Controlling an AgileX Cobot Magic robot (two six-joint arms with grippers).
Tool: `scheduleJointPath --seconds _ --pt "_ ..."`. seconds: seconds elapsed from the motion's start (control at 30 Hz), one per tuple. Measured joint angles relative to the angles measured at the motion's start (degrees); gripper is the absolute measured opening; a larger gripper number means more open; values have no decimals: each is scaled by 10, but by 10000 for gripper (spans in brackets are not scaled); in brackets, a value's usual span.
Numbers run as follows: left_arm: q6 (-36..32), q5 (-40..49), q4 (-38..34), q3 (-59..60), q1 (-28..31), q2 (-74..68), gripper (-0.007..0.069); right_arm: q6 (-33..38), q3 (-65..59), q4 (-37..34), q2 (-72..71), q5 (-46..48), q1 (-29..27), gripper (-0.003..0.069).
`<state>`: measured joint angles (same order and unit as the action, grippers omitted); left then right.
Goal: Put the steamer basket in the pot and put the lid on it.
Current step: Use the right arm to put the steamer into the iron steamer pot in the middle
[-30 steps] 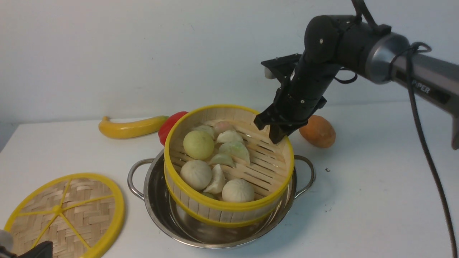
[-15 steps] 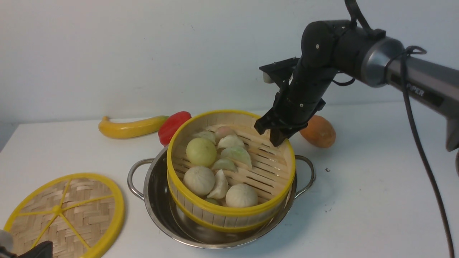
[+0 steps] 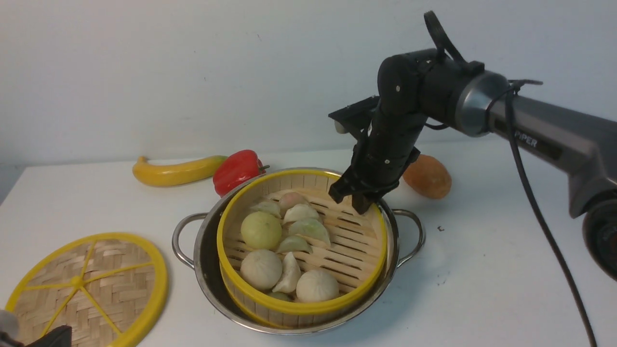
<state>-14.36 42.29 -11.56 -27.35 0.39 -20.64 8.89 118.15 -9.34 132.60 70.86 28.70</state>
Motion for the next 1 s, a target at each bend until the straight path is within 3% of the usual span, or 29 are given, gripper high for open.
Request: scheduleJointPath --seconds 0.4,0.67,0.77,1.0 --pt "0 4 0 0 0 0 473 -11 31 40 20 5 8 48" --pt "0 5 0 0 0 0 473 -12 106 23 19 5 8 319" --pt "0 5 0 0 0 0 473 -12 106 22 19 6 8 363" --pt "0 5 0 0 0 0 473 -12 106 32 19 8 8 377"
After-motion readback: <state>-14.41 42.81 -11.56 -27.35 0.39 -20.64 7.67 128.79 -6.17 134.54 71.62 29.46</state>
